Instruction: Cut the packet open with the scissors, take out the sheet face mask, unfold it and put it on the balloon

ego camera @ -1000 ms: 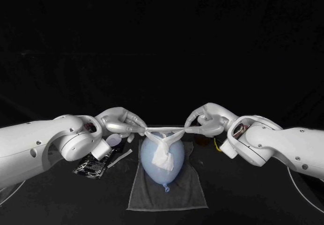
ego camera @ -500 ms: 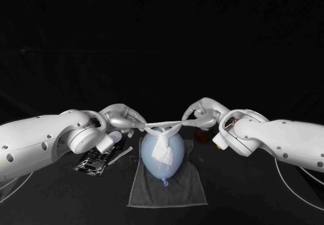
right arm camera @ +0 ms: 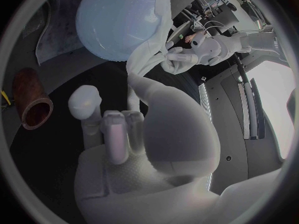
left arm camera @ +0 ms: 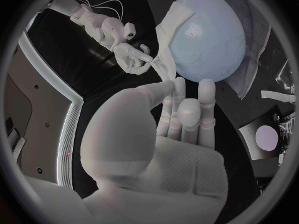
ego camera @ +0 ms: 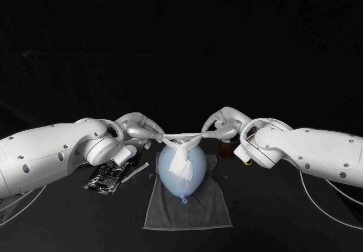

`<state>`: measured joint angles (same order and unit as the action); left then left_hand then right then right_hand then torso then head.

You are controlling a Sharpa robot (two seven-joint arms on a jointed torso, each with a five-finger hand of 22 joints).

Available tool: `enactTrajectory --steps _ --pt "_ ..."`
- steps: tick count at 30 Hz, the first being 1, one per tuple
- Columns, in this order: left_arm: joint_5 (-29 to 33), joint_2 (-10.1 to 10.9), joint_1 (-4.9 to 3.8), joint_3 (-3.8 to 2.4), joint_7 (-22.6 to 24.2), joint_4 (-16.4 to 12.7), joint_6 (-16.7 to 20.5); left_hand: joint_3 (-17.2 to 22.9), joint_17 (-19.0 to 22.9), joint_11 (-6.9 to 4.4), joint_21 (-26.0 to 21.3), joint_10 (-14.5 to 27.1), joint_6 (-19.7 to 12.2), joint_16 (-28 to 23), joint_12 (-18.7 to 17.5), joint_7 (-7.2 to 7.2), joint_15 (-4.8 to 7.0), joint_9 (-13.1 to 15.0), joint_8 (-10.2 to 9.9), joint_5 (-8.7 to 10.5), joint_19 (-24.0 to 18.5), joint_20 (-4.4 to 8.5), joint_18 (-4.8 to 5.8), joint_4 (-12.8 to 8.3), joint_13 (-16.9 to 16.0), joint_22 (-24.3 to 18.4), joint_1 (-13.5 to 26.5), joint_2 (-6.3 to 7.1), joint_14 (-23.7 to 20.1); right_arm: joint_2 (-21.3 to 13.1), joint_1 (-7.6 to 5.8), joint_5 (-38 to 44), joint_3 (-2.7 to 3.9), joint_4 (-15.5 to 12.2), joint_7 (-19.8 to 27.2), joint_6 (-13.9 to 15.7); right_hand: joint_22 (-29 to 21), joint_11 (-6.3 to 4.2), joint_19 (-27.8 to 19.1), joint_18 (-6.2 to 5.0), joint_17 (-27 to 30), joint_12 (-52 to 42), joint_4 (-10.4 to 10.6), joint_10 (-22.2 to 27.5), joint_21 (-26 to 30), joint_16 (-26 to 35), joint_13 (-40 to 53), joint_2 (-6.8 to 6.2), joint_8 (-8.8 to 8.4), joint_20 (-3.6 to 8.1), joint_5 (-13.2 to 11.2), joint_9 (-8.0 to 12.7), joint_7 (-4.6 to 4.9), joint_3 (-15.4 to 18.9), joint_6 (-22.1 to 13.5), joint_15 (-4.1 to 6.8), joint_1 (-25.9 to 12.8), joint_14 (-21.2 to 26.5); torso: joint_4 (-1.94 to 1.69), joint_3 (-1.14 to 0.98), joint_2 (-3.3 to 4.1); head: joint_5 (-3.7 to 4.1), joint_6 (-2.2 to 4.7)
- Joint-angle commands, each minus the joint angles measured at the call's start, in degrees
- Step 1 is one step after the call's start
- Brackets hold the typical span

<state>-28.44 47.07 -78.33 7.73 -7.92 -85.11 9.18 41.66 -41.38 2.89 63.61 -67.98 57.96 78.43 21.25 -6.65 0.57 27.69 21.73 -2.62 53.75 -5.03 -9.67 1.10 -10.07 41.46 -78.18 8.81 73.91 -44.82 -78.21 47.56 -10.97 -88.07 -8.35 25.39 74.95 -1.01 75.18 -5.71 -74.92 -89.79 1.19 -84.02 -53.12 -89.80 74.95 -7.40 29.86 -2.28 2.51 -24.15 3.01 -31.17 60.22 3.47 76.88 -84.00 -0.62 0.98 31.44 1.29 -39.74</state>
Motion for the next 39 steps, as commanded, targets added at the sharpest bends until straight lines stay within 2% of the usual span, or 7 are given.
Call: enactTrajectory --steps 1,17,22,27,31,33,39 --pt "-0.4 -0.7 0.00 -0.05 -2.7 0.9 1.9 0.3 0.0 -0.04 0.2 -0.6 0.5 0.3 0.4 -0.16 0.26 1.1 0.3 -0.20 0.2 0.11 -0.57 0.0 -0.1 0.0 0.1 -0.42 0.2 0.6 0.00 -0.6 0.05 1.0 -1.1 -1.3 5.9 -0.11 -0.4 -1.13 -15.1 -0.2 0.0 -6.0 0.4 -0.2 15.1 0.39 0.11 -0.14 0.3 -0.1 -0.10 -0.4 0.2 0.57 -0.4 -6.0 0.04 -0.02 -0.02 0.05 -0.30" --pt "-2.1 -3.5 0.00 -0.07 -8.6 4.3 4.1 0.3 -0.1 -0.04 0.2 -0.6 0.5 0.3 0.4 -0.16 0.28 1.1 0.4 -0.20 0.2 0.13 -0.58 0.0 -0.1 0.0 0.1 -0.34 0.3 4.5 -0.02 -3.5 0.05 6.8 -1.6 0.2 5.6 0.04 -0.9 -1.31 -13.7 0.1 -0.2 -5.8 1.7 0.1 14.7 0.17 0.02 -0.17 0.3 -0.1 0.10 -1.0 -0.5 0.48 -1.0 -5.4 0.05 0.01 -0.03 0.30 -0.93" --pt "-2.3 -4.4 0.38 -0.06 -9.4 5.3 4.5 0.3 -0.2 -0.04 0.2 -0.6 0.5 0.4 0.4 -0.18 0.28 1.1 0.4 -0.20 0.2 0.13 -0.58 0.0 -0.1 0.0 0.2 -0.28 0.4 5.3 -0.02 -4.2 0.05 7.9 -1.7 0.1 5.2 0.15 -1.5 -1.51 -12.6 2.7 -0.3 -4.3 3.0 0.4 11.7 -0.06 -0.37 -0.24 0.3 0.0 0.29 -1.5 -1.7 0.39 -1.5 -5.0 0.03 0.04 0.05 0.30 -1.06" --pt "-1.8 -5.1 0.90 -0.06 -9.3 5.9 5.7 0.4 -0.1 0.04 0.2 -0.6 0.2 0.4 0.3 -0.28 0.23 1.2 0.3 -0.19 0.3 0.11 -0.55 0.4 -0.1 -0.1 0.8 -0.18 0.5 5.8 -0.02 -5.1 0.05 8.5 -1.5 0.0 4.6 0.88 -2.6 -1.80 -10.4 5.0 -0.6 -3.0 5.5 1.0 9.2 0.41 -1.78 -0.60 0.3 0.5 1.15 -1.1 -3.9 -0.17 -1.9 -4.1 -0.03 0.08 0.09 0.39 -1.24" --pt "-1.5 -5.5 1.11 -0.05 -9.1 6.2 6.6 -0.1 0.2 0.29 -0.3 -0.1 -0.7 0.3 0.1 -0.45 -0.02 1.4 0.1 -0.18 -0.1 -0.09 -0.55 1.6 0.0 -0.6 2.2 -0.01 0.4 6.1 -0.01 -5.7 0.04 8.8 -1.6 -0.6 3.9 2.46 -4.0 -2.03 -8.0 7.8 0.2 -1.4 8.5 1.8 6.3 0.13 -4.55 -1.44 0.2 1.7 3.03 0.7 -6.8 -1.45 -3.8 -3.0 -0.01 0.03 -0.01 0.31 -1.48" --pt "-1.4 -5.7 1.17 -0.06 -9.0 6.4 7.0 -0.3 0.1 0.37 -0.6 0.0 -1.0 0.3 0.0 -0.51 -0.11 1.5 0.1 -0.17 -0.3 -0.19 -0.58 2.0 0.1 -0.9 2.7 0.03 0.4 6.2 0.03 -5.9 0.04 9.0 -1.5 -0.8 3.6 3.00 -4.6 -2.13 -7.2 8.9 0.5 -0.7 9.7 2.1 5.2 -0.14 -5.54 -1.82 0.3 2.1 3.65 1.4 -7.7 -1.96 -4.4 -2.6 -0.01 0.01 -0.01 0.29 -1.57" --pt "-1.2 -6.2 1.28 -0.06 -9.3 7.0 8.3 -1.5 0.9 1.38 -1.7 0.0 -6.3 0.2 0.7 -2.34 -0.96 -0.1 -3.4 -0.18 -0.7 -0.87 -0.63 4.3 -0.3 -2.1 4.8 0.67 0.1 6.6 0.30 -6.3 0.03 9.5 -2.2 -2.0 2.4 4.47 -7.0 -2.77 -3.8 12.7 1.7 1.8 14.6 3.2 1.3 -0.91 -8.50 -2.97 0.2 3.4 5.27 3.8 -10.2 -3.26 -5.9 -0.8 0.04 -0.02 -0.06 0.24 -1.62"
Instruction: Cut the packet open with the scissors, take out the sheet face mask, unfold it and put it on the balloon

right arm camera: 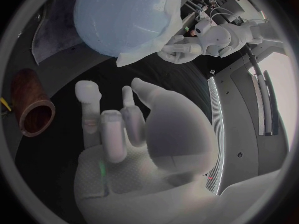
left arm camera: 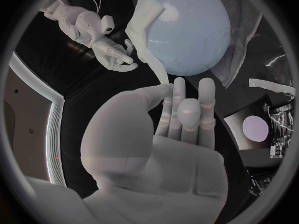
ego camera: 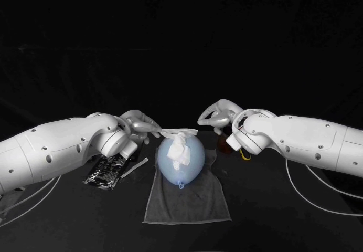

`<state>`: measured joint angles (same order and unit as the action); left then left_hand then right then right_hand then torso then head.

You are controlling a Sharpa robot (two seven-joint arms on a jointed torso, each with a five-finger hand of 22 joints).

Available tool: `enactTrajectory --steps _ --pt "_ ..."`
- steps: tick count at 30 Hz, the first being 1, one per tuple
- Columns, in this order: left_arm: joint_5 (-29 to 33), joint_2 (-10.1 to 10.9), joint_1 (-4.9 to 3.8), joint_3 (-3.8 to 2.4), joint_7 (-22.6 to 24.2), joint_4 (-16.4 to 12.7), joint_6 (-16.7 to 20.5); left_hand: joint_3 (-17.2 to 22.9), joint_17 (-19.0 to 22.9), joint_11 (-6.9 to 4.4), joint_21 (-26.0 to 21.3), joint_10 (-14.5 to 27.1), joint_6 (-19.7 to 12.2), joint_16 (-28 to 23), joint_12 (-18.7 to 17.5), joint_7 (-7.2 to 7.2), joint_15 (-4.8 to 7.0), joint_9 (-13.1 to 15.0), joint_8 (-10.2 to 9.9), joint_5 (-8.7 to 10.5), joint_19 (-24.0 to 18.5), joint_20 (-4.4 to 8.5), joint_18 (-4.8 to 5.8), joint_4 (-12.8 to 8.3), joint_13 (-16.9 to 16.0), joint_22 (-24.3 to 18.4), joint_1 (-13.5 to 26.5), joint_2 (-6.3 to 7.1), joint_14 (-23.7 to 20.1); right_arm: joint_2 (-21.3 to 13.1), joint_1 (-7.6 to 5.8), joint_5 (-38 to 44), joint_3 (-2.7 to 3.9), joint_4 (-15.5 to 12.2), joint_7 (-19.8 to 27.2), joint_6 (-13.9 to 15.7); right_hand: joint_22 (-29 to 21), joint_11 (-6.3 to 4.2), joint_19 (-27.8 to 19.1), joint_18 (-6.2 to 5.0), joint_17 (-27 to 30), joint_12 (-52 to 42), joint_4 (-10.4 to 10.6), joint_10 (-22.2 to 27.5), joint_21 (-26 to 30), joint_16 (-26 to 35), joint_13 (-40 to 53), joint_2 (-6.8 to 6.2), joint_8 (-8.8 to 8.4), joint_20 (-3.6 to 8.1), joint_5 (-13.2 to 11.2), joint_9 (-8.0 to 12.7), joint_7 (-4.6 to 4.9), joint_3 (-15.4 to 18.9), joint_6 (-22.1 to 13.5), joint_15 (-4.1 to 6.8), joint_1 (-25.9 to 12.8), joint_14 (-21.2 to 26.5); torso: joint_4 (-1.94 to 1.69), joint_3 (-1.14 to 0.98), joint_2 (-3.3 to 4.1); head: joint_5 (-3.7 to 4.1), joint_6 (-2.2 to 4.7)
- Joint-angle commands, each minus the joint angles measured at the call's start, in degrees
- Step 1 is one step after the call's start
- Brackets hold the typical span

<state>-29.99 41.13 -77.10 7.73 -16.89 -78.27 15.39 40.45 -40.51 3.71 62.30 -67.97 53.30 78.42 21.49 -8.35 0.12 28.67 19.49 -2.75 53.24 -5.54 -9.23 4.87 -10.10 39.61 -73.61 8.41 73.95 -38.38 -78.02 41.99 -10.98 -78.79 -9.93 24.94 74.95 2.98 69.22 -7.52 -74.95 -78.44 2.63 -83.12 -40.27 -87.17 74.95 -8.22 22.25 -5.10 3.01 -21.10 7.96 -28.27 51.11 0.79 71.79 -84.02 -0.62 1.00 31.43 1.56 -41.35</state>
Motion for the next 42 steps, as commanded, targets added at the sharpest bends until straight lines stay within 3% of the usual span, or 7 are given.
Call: enactTrajectory --steps 1,9,20,29,31,37,42 --pt "0.4 -0.2 0.06 -0.06 -0.4 0.2 2.2 -0.4 0.0 0.62 -0.5 0.0 -1.9 0.2 0.5 -0.72 -0.55 -1.2 -1.4 -0.05 -0.2 -0.41 -1.08 0.7 -0.3 -0.3 0.3 1.13 0.0 0.1 0.16 -0.8 0.03 0.3 -0.8 -1.7 2.1 0.65 -1.5 -1.06 -3.2 2.0 0.4 1.4 2.7 0.8 0.6 -0.14 -1.35 -0.35 -0.2 0.5 0.58 1.2 -1.6 -0.81 -1.0 -0.5 0.06 -0.06 -0.05 -0.04 -0.03" --pt "0.1 0.0 0.10 -0.06 -1.1 0.4 2.4 -2.8 0.7 1.35 -1.6 0.6 -3.6 0.2 1.3 -1.57 -1.24 -2.8 -3.3 -0.04 -0.7 -1.08 -1.23 2.9 -0.8 -1.6 2.6 3.53 -0.4 -0.5 0.77 -1.0 0.02 0.1 -0.8 -1.0 1.6 1.29 -2.7 -1.39 -1.7 3.5 1.0 2.5 4.9 1.3 -1.0 -0.40 -2.63 -0.97 -0.2 1.1 1.16 2.5 -2.6 -1.37 -1.2 0.4 -0.01 -0.10 -0.07 -0.03 -0.01" --pt "-0.5 1.9 0.12 -0.06 -0.1 0.0 3.1 -6.9 1.4 1.88 -2.5 1.5 -5.1 0.3 2.5 -2.02 -1.78 -4.6 -5.0 -0.06 -0.6 -1.71 -1.30 5.4 -1.5 -2.4 3.1 5.61 -1.1 -5.2 1.28 -2.5 0.02 -5.3 5.0 6.1 4.1 0.77 2.3 -0.45 -7.2 -3.5 1.3 -2.1 -4.3 -0.7 6.0 1.40 -2.69 -1.20 0.0 1.2 0.52 3.2 -0.2 -0.95 0.6 -2.6 0.05 -0.07 -0.04 -0.19 0.07" --pt "6.6 8.4 0.34 -0.07 15.6 -6.3 6.2 -9.4 4.2 1.40 -3.3 2.8 -2.0 -0.3 4.9 -1.38 -1.45 -5.0 -3.1 -0.07 -0.7 -1.56 -1.32 6.3 -2.7 -3.1 0.1 5.17 -2.7 -11.6 3.29 -0.3 0.01 -14.9 12.0 9.0 6.7 -0.52 7.2 1.09 -13.8 -9.7 0.2 -5.8 -14.2 -2.5 12.9 3.20 -2.27 -0.21 0.8 1.3 -0.98 2.4 3.6 0.18 2.8 -5.5 0.09 -0.16 -0.04 -0.64 -0.99" --pt "7.5 10.1 0.56 -0.07 18.7 -8.3 6.4 -10.1 5.5 0.96 -3.5 3.0 0.1 -0.7 6.0 -0.73 -1.15 -4.4 -1.2 -0.07 -0.9 -1.45 -1.34 6.3 -3.2 -3.3 -0.8 5.05 -3.4 -12.6 4.18 1.0 0.00 -16.7 12.9 9.4 6.8 -0.62 7.5 1.19 -14.2 -10.1 0.1 -6.0 -14.9 -2.6 13.3 3.27 -2.29 -0.11 0.9 1.3 -1.09 2.3 3.8 0.28 2.9 -5.7 0.10 -0.19 -0.09 -0.70 -1.48" --pt "8.4 14.7 2.49 -0.06 24.8 -14.0 5.5 -11.3 2.9 -0.47 -3.7 2.7 1.5 0.0 11.2 0.78 0.15 -2.4 2.9 -0.08 -0.2 -0.57 -1.37 5.4 -6.1 -3.6 -3.9 4.40 -2.0 -15.2 7.18 6.2 0.00 -21.2 15.0 10.7 7.2 -0.89 8.3 1.48 -15.0 -11.0 -0.5 -6.5 -16.6 -2.8 14.4 3.26 -2.28 0.15 1.3 1.3 -1.40 2.1 4.7 0.53 3.3 -6.0 0.01 -0.15 -0.13 -0.98 -2.26" --pt "8.3 17.6 6.13 -0.06 28.3 -17.7 4.0 -11.7 0.0 -0.95 -3.5 3.6 1.1 0.8 14.1 1.28 0.59 -1.3 4.9 -0.06 0.4 -0.07 -1.35 5.3 -8.1 -3.7 -4.7 4.34 -0.4 -16.6 9.89 10.9 0.00 -23.9 16.3 12.0 7.3 -1.00 8.6 1.57 -15.0 -11.3 -0.8 -6.7 -17.2 -2.8 14.7 3.16 -2.35 0.26 1.4 1.3 -1.51 2.1 5.0 0.63 3.5 -6.0 0.06 -0.04 -0.18 -0.91 -3.07"
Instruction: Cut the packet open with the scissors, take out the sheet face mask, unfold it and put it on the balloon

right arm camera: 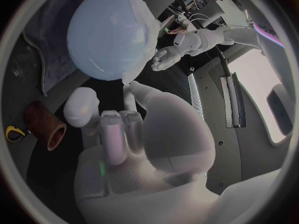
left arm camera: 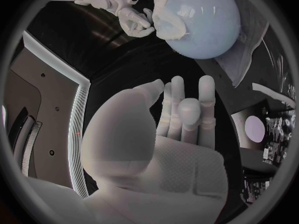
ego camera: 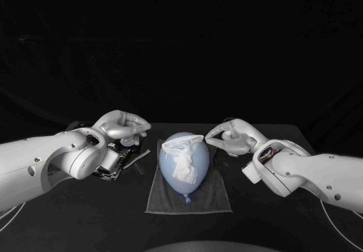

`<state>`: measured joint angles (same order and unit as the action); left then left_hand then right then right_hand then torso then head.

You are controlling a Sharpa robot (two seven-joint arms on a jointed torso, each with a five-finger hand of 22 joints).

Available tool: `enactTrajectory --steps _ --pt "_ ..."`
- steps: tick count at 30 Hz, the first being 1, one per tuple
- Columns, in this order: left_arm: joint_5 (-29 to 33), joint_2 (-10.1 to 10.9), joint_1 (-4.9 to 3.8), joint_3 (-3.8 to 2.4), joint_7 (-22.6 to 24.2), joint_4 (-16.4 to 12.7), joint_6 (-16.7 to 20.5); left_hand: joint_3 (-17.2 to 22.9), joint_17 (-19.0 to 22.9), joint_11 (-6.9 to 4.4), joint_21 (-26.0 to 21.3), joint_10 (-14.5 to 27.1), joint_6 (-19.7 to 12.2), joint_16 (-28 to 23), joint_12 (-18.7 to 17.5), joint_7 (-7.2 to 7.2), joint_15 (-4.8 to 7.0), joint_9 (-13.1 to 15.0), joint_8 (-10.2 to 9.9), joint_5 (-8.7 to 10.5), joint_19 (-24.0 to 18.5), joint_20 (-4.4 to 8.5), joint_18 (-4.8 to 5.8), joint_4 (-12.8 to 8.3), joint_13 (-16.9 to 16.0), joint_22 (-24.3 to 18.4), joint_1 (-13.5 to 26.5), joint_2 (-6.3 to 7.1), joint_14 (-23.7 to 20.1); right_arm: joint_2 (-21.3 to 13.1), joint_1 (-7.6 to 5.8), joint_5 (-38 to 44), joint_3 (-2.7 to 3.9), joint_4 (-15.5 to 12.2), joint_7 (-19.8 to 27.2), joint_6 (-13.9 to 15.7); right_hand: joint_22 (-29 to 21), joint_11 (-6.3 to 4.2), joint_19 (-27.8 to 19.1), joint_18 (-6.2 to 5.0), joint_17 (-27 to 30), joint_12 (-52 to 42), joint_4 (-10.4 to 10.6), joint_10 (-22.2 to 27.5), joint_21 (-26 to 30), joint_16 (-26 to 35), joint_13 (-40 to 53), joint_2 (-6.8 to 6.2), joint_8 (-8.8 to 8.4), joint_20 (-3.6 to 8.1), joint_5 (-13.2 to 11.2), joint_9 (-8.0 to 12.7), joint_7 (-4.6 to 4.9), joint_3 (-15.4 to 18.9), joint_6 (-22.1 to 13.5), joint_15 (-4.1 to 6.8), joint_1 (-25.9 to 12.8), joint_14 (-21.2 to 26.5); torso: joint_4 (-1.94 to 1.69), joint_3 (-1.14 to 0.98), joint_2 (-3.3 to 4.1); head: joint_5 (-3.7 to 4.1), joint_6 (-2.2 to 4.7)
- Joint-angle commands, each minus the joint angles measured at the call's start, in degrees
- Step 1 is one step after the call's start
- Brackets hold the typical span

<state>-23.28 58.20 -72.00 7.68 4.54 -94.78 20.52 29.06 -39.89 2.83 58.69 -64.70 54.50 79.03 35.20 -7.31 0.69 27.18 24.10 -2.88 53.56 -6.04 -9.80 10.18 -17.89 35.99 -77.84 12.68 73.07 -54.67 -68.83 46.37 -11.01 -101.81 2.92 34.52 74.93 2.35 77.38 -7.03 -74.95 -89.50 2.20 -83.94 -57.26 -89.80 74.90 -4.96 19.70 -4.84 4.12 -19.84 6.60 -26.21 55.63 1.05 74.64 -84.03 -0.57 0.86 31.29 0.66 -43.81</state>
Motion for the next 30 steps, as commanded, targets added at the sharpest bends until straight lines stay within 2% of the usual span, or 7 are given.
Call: enactTrajectory --steps 1,4,9,11,14,19,30 --pt "1.6 0.8 1.75 0.00 7.5 -1.7 -1.4 -0.3 -1.0 -0.10 0.2 0.5 -0.2 0.3 0.8 0.27 0.05 0.3 0.5 0.06 0.2 0.49 -0.78 -0.1 -0.5 0.0 -0.7 0.17 0.7 -0.5 1.25 7.6 0.04 -1.3 3.7 2.8 7.3 -0.38 0.5 1.10 -15.0 -0.3 -0.4 -5.9 -0.3 -0.2 14.8 -0.12 0.18 0.01 0.3 0.0 -0.15 0.0 0.5 0.39 0.7 -6.0 -0.02 0.12 0.02 0.01 -0.72" --pt "1.7 1.6 4.30 -0.03 9.7 -3.4 -1.9 -0.1 -2.4 -0.20 0.7 0.9 -0.5 0.8 1.6 0.32 0.17 0.5 0.9 0.07 0.9 0.66 -0.66 -0.5 -1.1 0.6 -1.5 0.12 1.4 -1.0 3.14 11.8 0.04 -2.5 4.4 4.0 7.4 -0.41 0.6 1.14 -15.0 -0.3 -0.7 -6.0 -0.6 -0.2 14.9 -0.24 0.09 0.06 0.4 0.1 -0.17 0.0 0.6 0.44 0.8 -6.0 -0.12 0.15 0.08 0.22 -1.48" --pt "0.5 1.7 6.65 -0.10 12.5 -5.0 -2.1 0.4 -3.9 -0.14 1.2 1.6 -1.3 1.2 2.2 0.13 0.17 0.4 0.9 0.06 1.4 0.80 -0.53 -1.4 -1.5 1.2 -2.8 0.09 1.9 -1.1 5.18 18.0 0.05 -3.5 5.1 6.0 7.4 -0.42 0.7 1.16 -15.0 -0.3 -1.0 -5.9 -0.8 -0.2 14.9 -0.50 -0.11 0.13 0.6 0.1 -0.15 0.0 0.7 0.47 0.9 -6.0 -0.14 0.15 0.15 0.13 -2.19" --pt "-1.5 1.5 7.48 -0.15 13.8 -5.5 -2.1 1.5 -4.3 0.12 1.5 2.6 -2.3 1.4 2.1 -0.35 0.04 0.1 0.4 0.06 1.6 0.88 -0.50 -2.6 -1.6 1.4 -4.6 -0.23 2.1 -1.0 5.99 21.0 0.05 -3.8 5.4 7.2 7.4 -0.42 0.7 1.17 -15.0 -0.3 -1.2 -6.0 -0.8 -0.2 14.9 -0.67 -0.21 0.15 0.8 0.2 -0.15 -0.1 0.8 0.48 1.0 -6.0 -0.12 0.14 0.16 0.18 -2.70" --pt "-5.8 1.1 8.10 -0.21 15.1 -5.6 -2.4 2.8 -3.6 0.75 1.3 4.3 -3.9 1.2 2.2 -0.93 -0.54 -0.8 -0.9 0.07 0.6 0.62 -0.59 -4.0 -1.8 0.7 -5.8 -0.38 1.4 -0.9 6.86 24.7 0.06 -4.0 5.9 8.5 7.4 -0.39 0.6 1.17 -15.0 -0.2 -1.8 -5.9 -0.8 -0.2 14.8 -1.07 -0.54 0.20 1.4 0.3 -0.09 -0.1 1.0 0.47 1.2 -6.0 -0.02 0.12 0.18 0.09 -3.07" --pt "-14.2 0.1 8.65 -0.28 16.4 -5.3 -2.7 3.3 -3.3 0.34 1.4 5.1 -3.9 1.1 2.4 -0.30 -0.34 -1.7 -2.0 0.07 0.0 0.53 -0.70 -4.6 -2.0 0.7 -5.8 -0.22 0.8 -0.4 7.98 31.0 0.07 -3.8 6.7 10.6 7.2 -0.12 0.3 1.11 -15.0 0.1 -2.8 -5.7 -0.3 -0.2 14.4 -1.88 -1.51 0.14 1.5 0.7 0.26 -0.3 0.7 0.30 1.6 -6.0 0.00 0.08 0.15 0.09 -3.76" --pt "-25.2 -1.6 8.90 -0.40 18.7 -4.9 -0.4 4.8 -5.2 -0.34 2.7 5.0 -1.9 1.7 4.5 0.10 0.29 -3.2 -3.5 0.07 -0.1 1.03 -0.65 -6.2 -3.4 1.9 -6.2 -0.57 1.3 0.3 8.65 36.7 0.13 -3.9 7.4 14.5 7.1 0.21 0.1 1.06 -15.0 0.2 -3.9 -5.7 0.0 -0.2 14.3 -2.34 -2.58 -0.05 1.6 1.1 0.62 -0.8 0.7 0.02 2.2 -6.0 -0.03 0.10 0.14 0.00 -3.98"
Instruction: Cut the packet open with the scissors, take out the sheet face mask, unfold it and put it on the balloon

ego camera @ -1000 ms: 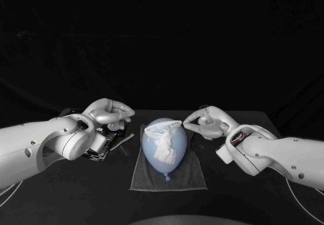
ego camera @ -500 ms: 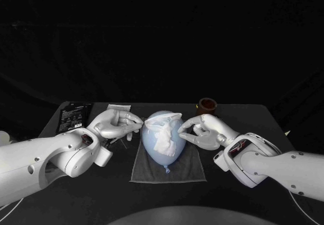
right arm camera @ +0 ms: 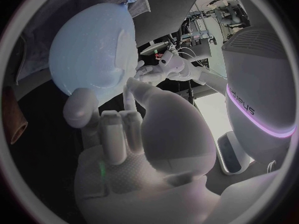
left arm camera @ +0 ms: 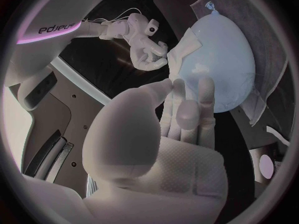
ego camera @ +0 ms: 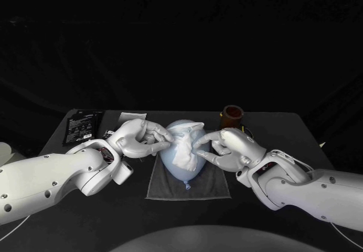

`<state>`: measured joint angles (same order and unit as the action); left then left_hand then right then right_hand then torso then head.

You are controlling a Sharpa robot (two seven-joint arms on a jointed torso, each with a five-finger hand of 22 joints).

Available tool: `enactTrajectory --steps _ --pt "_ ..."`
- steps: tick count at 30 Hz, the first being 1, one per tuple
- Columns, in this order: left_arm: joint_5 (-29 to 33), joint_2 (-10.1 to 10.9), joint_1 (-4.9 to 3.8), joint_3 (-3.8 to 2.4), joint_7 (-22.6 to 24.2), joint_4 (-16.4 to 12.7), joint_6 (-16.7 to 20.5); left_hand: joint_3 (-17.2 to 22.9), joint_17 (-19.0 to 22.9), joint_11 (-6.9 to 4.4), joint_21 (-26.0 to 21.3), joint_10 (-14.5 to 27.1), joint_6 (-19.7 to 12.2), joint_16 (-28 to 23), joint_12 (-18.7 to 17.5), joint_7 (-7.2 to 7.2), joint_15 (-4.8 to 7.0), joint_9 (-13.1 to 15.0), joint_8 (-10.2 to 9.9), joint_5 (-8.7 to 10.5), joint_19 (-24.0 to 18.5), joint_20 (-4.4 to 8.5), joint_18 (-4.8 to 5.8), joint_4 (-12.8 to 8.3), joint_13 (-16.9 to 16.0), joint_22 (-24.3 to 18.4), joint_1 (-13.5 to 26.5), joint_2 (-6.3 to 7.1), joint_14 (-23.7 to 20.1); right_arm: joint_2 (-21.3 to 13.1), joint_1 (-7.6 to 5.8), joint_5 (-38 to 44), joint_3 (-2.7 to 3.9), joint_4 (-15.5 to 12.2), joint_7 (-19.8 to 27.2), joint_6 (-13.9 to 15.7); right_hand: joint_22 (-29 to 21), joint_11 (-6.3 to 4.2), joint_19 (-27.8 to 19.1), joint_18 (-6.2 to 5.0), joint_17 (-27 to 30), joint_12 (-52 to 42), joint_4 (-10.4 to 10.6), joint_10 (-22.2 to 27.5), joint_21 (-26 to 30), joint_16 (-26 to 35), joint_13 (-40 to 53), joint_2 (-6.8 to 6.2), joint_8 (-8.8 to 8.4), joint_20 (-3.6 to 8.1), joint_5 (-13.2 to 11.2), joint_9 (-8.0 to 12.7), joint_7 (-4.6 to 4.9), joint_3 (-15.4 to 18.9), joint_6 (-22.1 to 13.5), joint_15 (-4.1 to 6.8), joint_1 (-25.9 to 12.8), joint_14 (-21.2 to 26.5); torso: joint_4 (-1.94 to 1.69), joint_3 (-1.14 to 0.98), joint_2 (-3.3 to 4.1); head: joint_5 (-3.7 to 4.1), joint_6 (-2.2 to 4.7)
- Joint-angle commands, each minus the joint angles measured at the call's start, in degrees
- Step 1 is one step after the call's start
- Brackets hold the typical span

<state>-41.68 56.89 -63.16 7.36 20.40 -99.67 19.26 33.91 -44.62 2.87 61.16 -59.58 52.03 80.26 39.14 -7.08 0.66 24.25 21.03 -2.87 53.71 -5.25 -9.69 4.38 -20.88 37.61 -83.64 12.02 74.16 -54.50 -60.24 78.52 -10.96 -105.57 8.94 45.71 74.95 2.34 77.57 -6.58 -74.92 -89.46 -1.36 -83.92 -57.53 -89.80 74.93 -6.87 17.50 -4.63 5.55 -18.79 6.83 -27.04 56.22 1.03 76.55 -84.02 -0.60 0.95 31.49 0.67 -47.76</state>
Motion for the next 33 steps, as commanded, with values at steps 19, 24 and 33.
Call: enactTrajectory --steps 19,24,33 --pt "-8.8 -3.1 0.08 -0.70 -0.8 1.5 6.4 0.1 -4.8 -0.36 2.0 0.8 0.9 1.6 6.5 -0.19 0.37 -2.6 -3.7 0.07 1.0 0.40 -0.40 -0.8 -4.7 2.3 1.7 -0.46 2.2 2.0 -3.60 8.5 0.81 1.1 -4.6 -4.3 7.2 0.57 -0.2 0.66 -15.1 -0.5 -0.8 -6.1 -0.4 -0.2 15.1 0.08 -2.05 -0.60 -1.8 0.6 0.73 -1.1 0.9 -0.32 -0.5 -6.0 -0.16 0.08 -0.10 0.10 -0.11" --pt "-8.1 -3.3 0.08 -0.86 -1.2 1.7 6.3 0.2 -5.2 -0.29 2.0 1.0 0.6 1.7 6.7 -0.28 0.33 -2.8 -4.1 0.07 1.1 0.39 -0.38 -0.9 -4.9 2.4 1.7 -0.47 2.4 2.0 -4.02 10.8 0.82 1.3 -5.9 -6.8 7.1 0.67 -0.4 0.61 -15.1 -0.5 -1.6 -6.1 -0.2 -0.2 15.0 -1.15 -2.93 -0.70 -2.3 0.9 0.86 -0.8 0.7 -0.39 -0.5 -6.0 -0.02 0.11 -0.11 -0.01 -0.37" --pt "-7.9 -3.5 0.08 -0.93 -3.6 2.3 4.7 0.2 -5.6 -0.10 2.2 1.1 0.5 1.8 7.1 -0.41 0.20 -3.1 -4.5 0.07 1.2 0.34 -0.34 -0.9 -5.1 2.5 1.9 -0.43 2.5 2.1 -3.88 15.9 0.80 1.1 -5.7 -5.9 7.0 0.98 -0.8 0.52 -15.1 -0.4 -2.5 -6.0 0.3 -0.2 14.9 -2.32 -3.93 -0.91 -2.3 1.3 1.19 -0.5 0.5 -0.65 -0.2 -6.0 -0.04 -0.03 -0.08 -0.05 -0.52"
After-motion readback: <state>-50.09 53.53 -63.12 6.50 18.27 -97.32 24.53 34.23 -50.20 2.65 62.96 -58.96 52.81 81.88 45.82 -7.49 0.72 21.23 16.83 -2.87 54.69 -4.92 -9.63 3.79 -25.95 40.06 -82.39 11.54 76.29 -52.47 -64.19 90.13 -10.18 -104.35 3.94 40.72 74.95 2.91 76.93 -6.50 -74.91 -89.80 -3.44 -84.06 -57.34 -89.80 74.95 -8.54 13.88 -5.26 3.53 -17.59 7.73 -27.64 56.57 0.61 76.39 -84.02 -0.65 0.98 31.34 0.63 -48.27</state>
